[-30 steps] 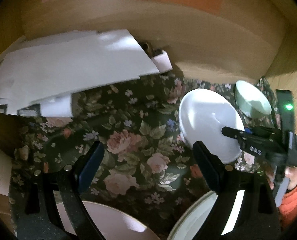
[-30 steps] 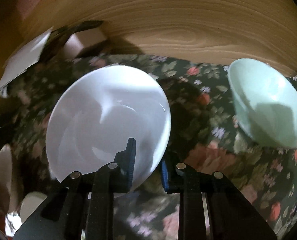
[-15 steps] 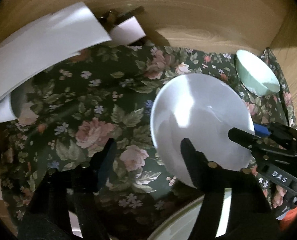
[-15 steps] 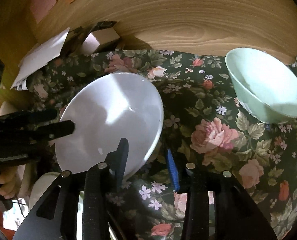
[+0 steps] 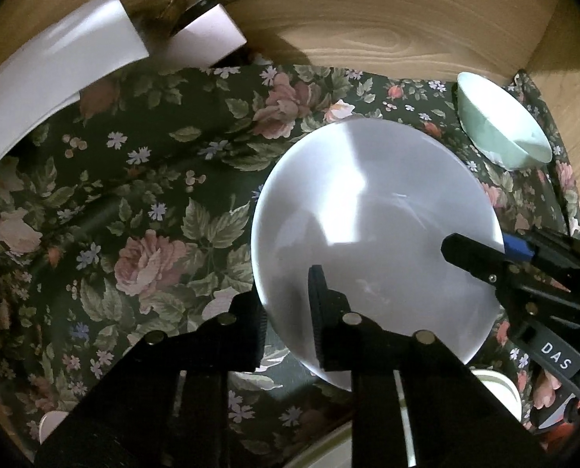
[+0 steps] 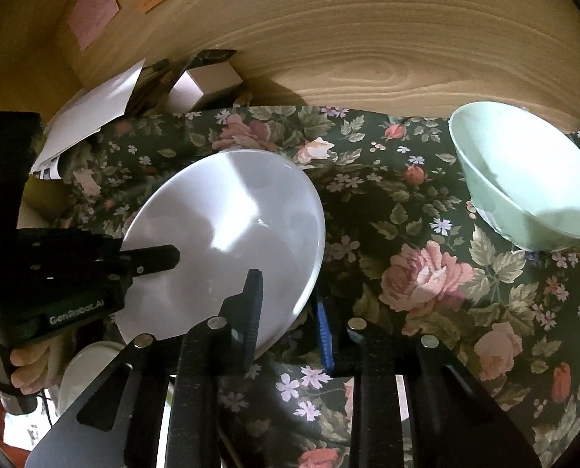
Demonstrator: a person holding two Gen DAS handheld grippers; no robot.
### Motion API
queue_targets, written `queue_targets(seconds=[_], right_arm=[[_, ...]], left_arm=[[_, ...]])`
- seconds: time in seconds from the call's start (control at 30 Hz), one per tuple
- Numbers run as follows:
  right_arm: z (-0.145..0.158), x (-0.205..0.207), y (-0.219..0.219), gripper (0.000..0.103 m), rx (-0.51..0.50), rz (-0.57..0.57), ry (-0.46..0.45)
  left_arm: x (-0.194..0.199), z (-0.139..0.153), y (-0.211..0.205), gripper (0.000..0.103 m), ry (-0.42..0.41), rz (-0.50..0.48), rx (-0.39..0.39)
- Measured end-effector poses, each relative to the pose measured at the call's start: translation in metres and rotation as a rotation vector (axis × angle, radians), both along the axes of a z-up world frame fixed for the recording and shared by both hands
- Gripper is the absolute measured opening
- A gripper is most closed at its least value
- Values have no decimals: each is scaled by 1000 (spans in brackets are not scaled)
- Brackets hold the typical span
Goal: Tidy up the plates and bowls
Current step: 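Lift the black-spotted white bowl with both grippers and carry it toward the stack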
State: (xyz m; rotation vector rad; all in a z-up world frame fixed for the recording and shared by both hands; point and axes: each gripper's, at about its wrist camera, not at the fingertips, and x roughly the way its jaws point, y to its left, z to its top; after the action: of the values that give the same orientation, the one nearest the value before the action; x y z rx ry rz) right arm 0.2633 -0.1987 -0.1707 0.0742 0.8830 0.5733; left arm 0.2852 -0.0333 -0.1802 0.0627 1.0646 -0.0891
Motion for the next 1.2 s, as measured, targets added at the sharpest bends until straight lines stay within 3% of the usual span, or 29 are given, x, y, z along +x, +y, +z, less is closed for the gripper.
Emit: queue_targets(seconds=[0.27,0.67,1.2], right_arm=[[21,-12,-4,20,9,-27,-50],[63,-57,8,20,19,-33,-158],[78,-114,54,20,5,26,-210]], left_arm=[[-17,21,1,19,-64,-14,-32],[-72,61,18,19,-205,-5,-84],[-144,72,65,19,-280,50,-126]])
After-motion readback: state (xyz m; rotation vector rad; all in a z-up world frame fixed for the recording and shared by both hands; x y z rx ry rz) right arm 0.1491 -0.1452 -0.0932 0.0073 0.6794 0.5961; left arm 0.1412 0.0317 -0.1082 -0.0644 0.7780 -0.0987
